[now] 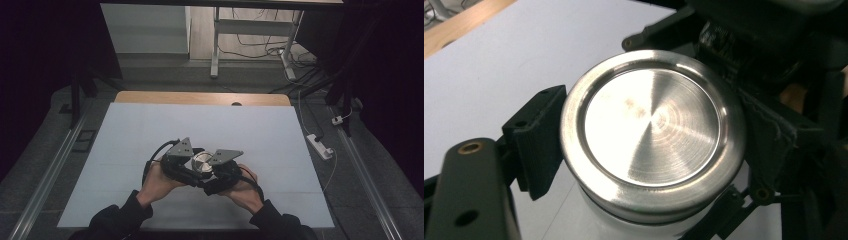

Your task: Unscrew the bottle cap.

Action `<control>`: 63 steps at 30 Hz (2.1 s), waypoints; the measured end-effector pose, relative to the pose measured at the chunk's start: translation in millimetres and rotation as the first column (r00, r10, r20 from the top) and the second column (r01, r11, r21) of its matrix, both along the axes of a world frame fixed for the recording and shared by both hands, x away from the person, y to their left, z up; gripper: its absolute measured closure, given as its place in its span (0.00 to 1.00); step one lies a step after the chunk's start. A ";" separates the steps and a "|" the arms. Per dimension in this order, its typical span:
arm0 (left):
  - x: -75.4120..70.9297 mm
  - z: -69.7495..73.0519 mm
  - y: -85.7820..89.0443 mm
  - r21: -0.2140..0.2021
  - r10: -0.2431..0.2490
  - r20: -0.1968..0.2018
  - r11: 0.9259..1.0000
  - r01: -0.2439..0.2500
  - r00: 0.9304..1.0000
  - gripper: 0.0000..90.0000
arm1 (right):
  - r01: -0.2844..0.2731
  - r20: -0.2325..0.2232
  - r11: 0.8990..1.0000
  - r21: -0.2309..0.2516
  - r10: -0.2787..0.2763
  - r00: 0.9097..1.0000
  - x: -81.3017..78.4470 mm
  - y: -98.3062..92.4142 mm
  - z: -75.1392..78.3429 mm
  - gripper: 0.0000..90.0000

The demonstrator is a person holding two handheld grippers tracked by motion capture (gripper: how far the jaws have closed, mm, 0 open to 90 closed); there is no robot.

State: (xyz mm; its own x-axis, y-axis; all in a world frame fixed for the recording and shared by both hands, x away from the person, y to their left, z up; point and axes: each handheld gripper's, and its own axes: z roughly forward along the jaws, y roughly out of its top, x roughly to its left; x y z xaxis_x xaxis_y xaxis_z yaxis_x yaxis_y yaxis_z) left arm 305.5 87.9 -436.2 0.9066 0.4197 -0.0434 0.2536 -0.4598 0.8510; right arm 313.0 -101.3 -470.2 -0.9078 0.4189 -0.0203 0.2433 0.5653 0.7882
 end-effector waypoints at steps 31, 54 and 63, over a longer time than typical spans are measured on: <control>-8.2 21.1 31.3 -0.015 -0.025 0.014 1.000 0.025 1.000 0.21 | 0.032 0.019 0.999 0.028 -0.033 0.999 6.1 -11.2 4.9 0.17; -33.1 12.1 36.5 -0.033 -0.072 -0.008 0.997 0.072 0.997 0.21 | 0.084 0.033 0.996 0.040 -0.085 0.996 17.8 -24.5 10.1 0.17; -43.4 -1.2 28.8 -0.010 -0.102 -0.023 0.995 0.102 0.994 0.21 | 0.092 0.035 0.995 0.040 -0.094 0.995 22.3 -26.3 11.8 0.17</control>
